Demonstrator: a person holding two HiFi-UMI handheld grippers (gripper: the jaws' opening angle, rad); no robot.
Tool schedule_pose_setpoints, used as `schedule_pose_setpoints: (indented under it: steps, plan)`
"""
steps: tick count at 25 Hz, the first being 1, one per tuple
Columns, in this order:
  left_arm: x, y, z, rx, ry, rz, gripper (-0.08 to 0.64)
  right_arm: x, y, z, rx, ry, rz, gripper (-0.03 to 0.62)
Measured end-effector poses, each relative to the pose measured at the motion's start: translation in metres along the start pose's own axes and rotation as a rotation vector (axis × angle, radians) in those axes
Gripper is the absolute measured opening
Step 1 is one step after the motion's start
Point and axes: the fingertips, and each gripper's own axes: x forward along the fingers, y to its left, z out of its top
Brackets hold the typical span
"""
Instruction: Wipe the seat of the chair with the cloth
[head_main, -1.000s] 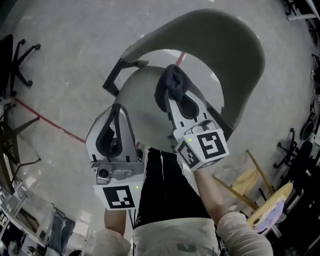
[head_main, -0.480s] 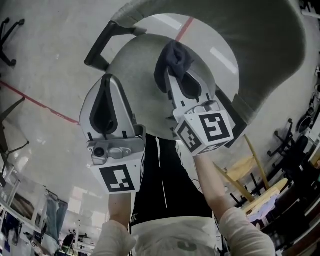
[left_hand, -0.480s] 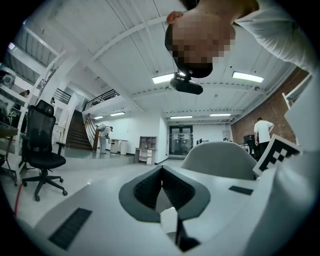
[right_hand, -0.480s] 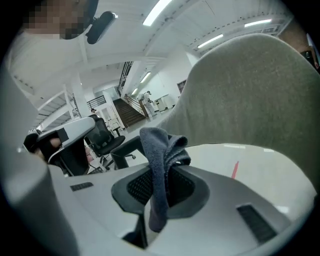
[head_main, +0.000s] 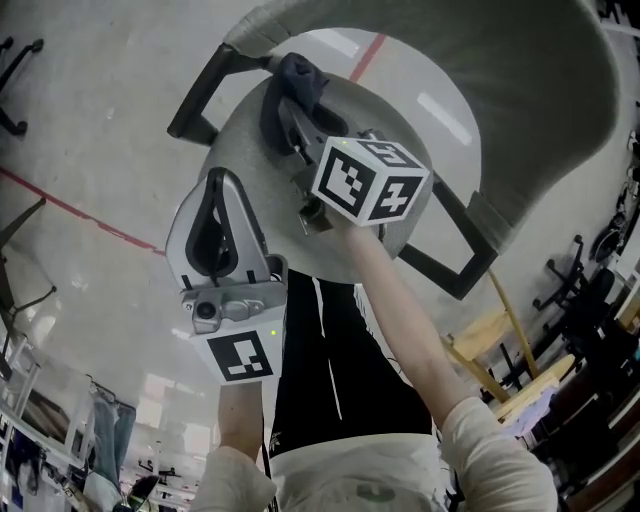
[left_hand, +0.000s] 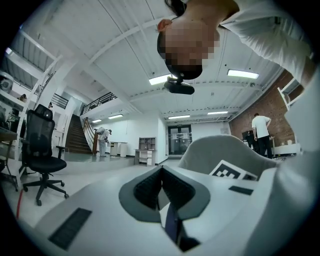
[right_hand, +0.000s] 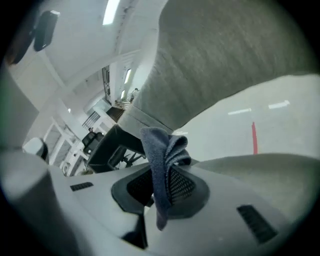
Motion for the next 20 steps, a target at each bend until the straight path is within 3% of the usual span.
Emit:
schedule_pose_setpoints:
  steps: [3, 5, 13, 20]
  plan:
    - [-0.005, 0.005, -0.014, -0.008, 0.04, 0.008, 0.015, 0.034, -0.001, -0.016, 0.245, 0.031, 0.058, 0.057]
    - [-0.008, 0.008, -0.02, -0.004, 0.068, 0.013, 0.015, 0.046, -0.006, -0.023, 0.319, 0.046, 0.052, 0.057]
    - [-0.01, 0.019, -0.028, 0.008, 0.1, 0.049, 0.015, 0.062, -0.035, -0.031, 0.414, 0.089, -0.002, 0.057]
    - [-0.001, 0.007, -0.041, -0.012, 0.128, 0.038, 0.015, 0.066, -0.051, -0.037, 0.333, 0.167, -0.071, 0.057]
